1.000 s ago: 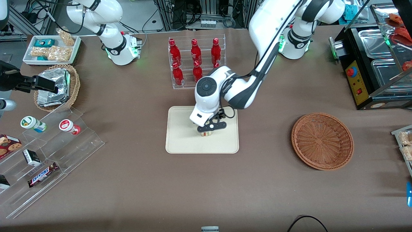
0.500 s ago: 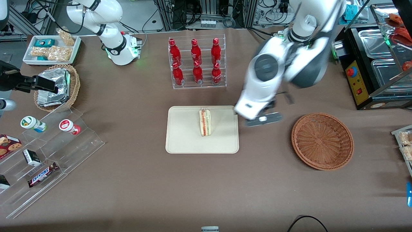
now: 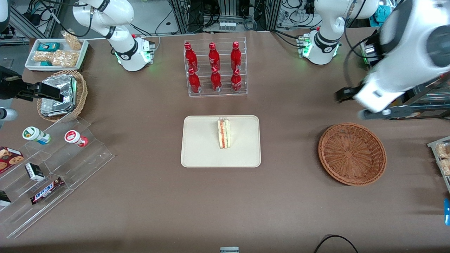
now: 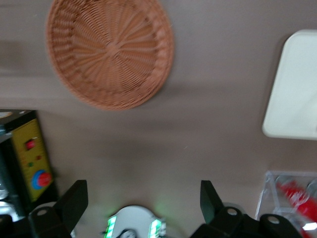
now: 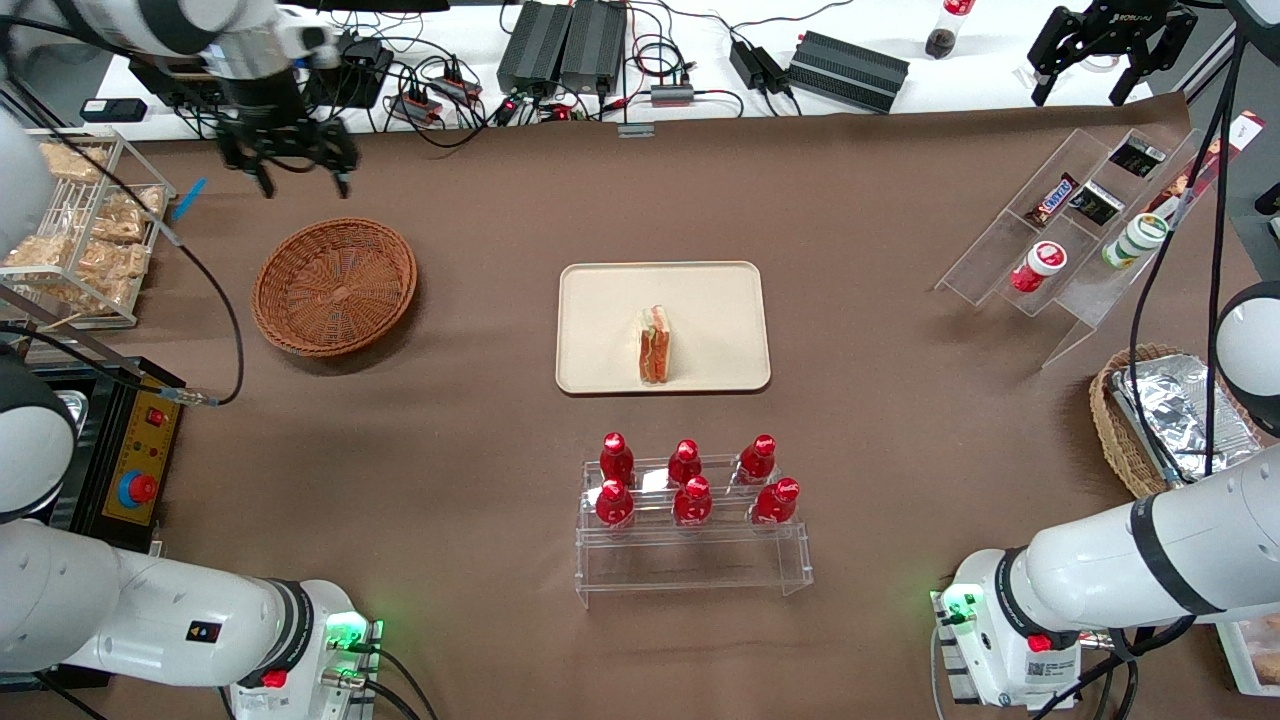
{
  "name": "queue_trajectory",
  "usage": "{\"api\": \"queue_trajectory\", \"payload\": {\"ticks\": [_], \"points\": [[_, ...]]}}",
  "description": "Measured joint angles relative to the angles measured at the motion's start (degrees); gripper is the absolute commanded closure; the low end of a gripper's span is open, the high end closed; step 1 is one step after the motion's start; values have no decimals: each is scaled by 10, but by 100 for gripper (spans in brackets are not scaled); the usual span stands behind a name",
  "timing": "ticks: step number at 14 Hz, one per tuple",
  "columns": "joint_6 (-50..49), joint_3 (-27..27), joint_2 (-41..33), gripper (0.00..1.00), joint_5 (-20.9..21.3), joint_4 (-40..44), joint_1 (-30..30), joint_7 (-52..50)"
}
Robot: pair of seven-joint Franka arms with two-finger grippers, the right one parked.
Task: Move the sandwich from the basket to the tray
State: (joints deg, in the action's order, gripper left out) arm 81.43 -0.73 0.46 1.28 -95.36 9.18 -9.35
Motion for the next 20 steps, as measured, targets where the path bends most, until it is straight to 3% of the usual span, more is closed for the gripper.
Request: {"api": "queue_trajectory", "payload": {"ticks": [4, 15, 20], "points": [[-62, 0, -14, 0, 0, 39, -65, 71], [-148, 8, -8, 0, 10, 74, -66, 26], [-121, 6, -7, 0, 14, 72, -68, 16]]}}
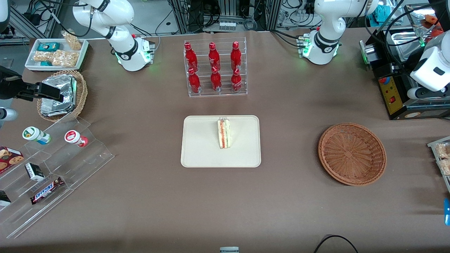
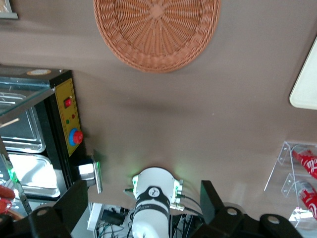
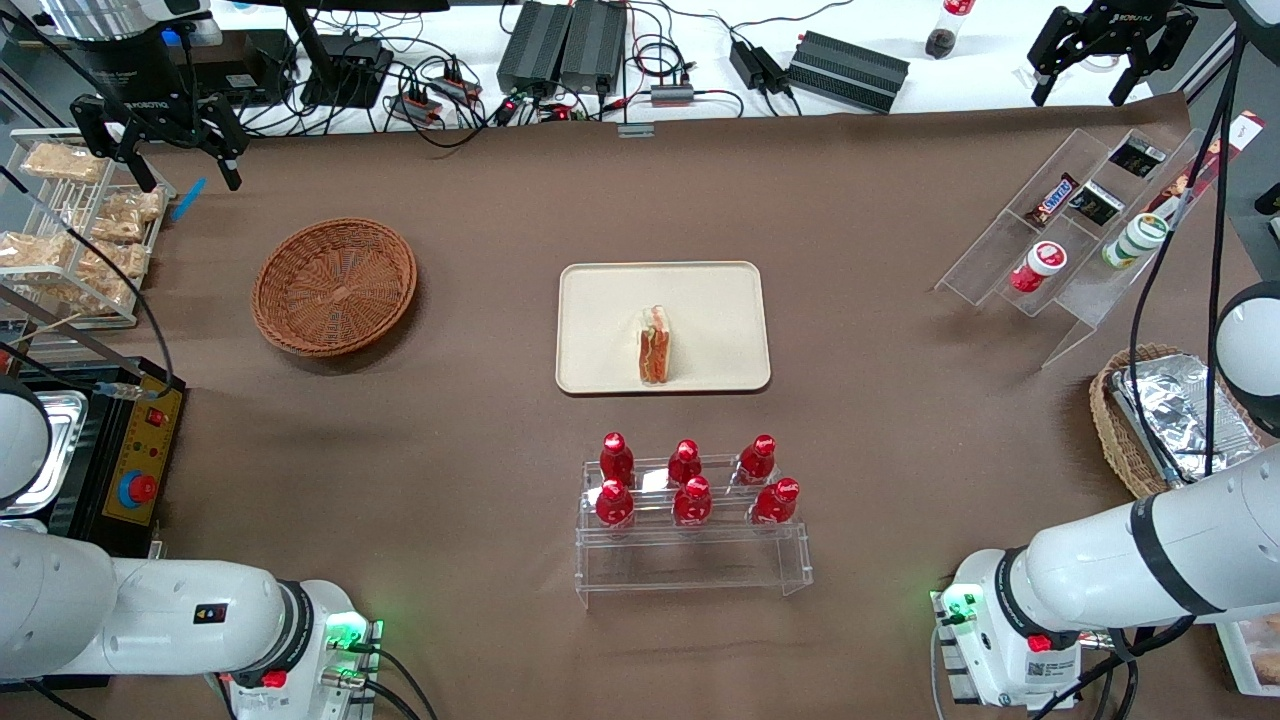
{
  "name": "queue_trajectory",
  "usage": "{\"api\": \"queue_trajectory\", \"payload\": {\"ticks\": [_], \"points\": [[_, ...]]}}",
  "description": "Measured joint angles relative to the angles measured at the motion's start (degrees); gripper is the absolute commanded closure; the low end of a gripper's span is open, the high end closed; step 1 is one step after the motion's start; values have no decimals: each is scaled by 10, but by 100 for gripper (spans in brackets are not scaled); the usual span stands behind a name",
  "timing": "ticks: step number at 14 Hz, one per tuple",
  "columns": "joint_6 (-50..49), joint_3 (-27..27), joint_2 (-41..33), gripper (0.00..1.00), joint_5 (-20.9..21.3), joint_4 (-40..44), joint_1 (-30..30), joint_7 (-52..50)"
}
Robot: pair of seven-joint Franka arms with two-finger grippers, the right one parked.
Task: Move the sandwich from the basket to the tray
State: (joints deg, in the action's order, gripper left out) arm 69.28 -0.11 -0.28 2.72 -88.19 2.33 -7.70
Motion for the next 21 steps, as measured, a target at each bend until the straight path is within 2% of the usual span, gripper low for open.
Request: {"api": "queue_trajectory", "payload": {"ticks": [4, 11, 12, 14, 15, 18, 21], "points": [[50, 0, -19, 0, -7, -33, -13, -28], [54, 14, -24, 0, -7, -41, -15, -60], [55, 26, -24, 0, -7, -41, -30, -61], [55, 103, -25, 0, -8, -41, -106, -61], [56, 122, -25, 0, -8, -41, -118, -61], [60, 95, -25, 0, -8, -44, -81, -63], [63, 81, -24, 0, -8, -44, -72, -63]]}}
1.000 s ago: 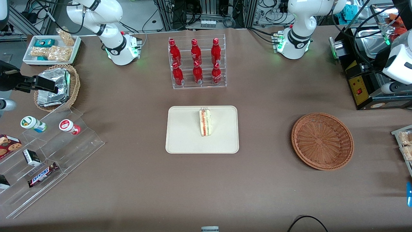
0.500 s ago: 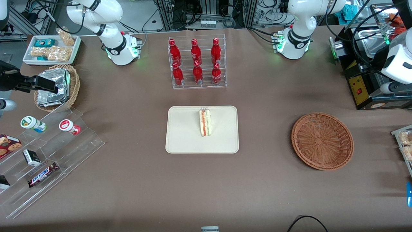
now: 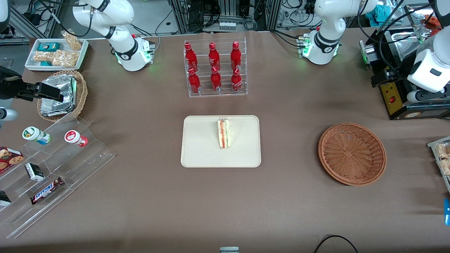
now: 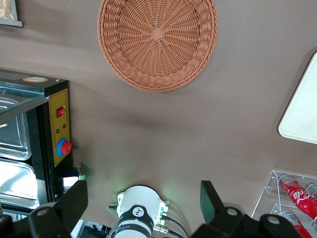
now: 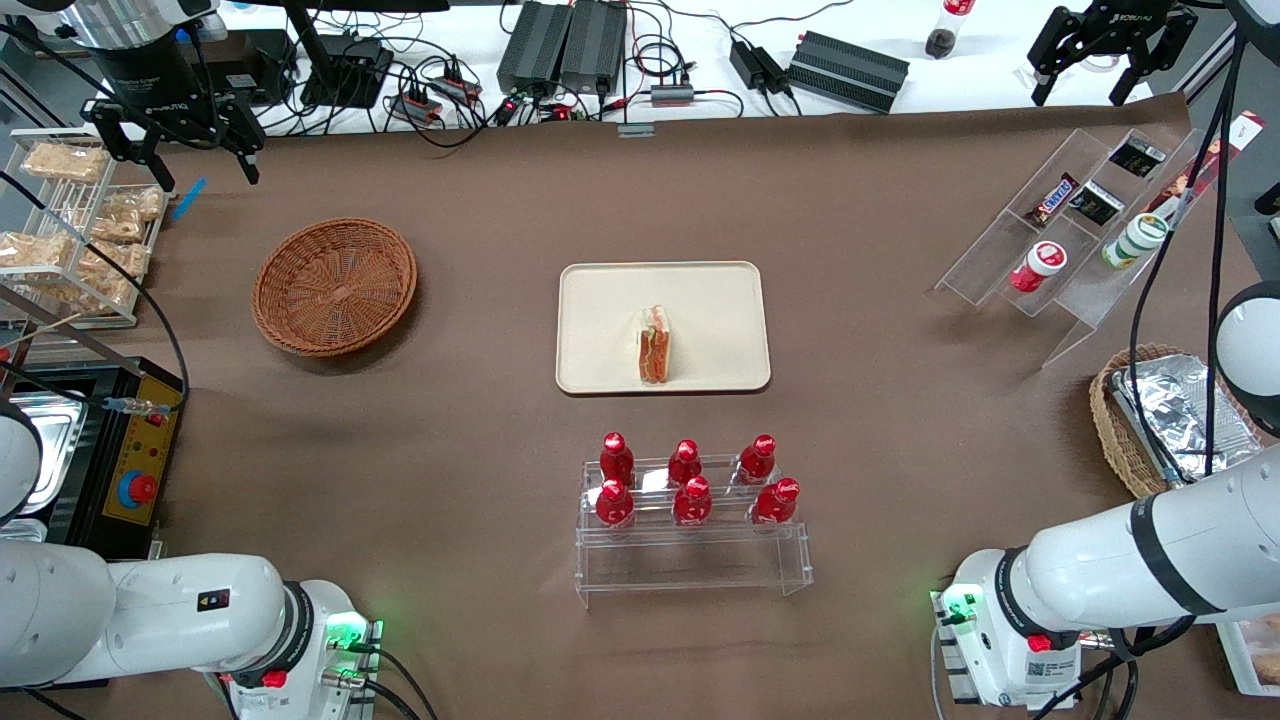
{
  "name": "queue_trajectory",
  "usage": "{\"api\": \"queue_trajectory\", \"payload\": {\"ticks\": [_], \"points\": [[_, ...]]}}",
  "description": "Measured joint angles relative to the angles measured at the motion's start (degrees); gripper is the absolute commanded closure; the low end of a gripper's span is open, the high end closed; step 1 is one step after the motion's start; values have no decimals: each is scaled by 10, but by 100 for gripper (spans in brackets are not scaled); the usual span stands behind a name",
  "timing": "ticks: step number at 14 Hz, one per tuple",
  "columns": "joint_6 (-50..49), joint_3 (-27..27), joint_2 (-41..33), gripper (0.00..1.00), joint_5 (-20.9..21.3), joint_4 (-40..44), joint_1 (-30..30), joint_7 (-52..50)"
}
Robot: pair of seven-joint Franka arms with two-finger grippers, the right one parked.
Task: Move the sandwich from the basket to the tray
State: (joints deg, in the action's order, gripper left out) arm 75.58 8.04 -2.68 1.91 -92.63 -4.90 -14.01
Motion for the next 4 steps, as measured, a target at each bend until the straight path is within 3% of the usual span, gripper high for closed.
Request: {"api": "queue_trajectory", "payload": {"ticks": [4], "points": [[4, -1, 13, 0, 0, 14, 0, 0]]}}
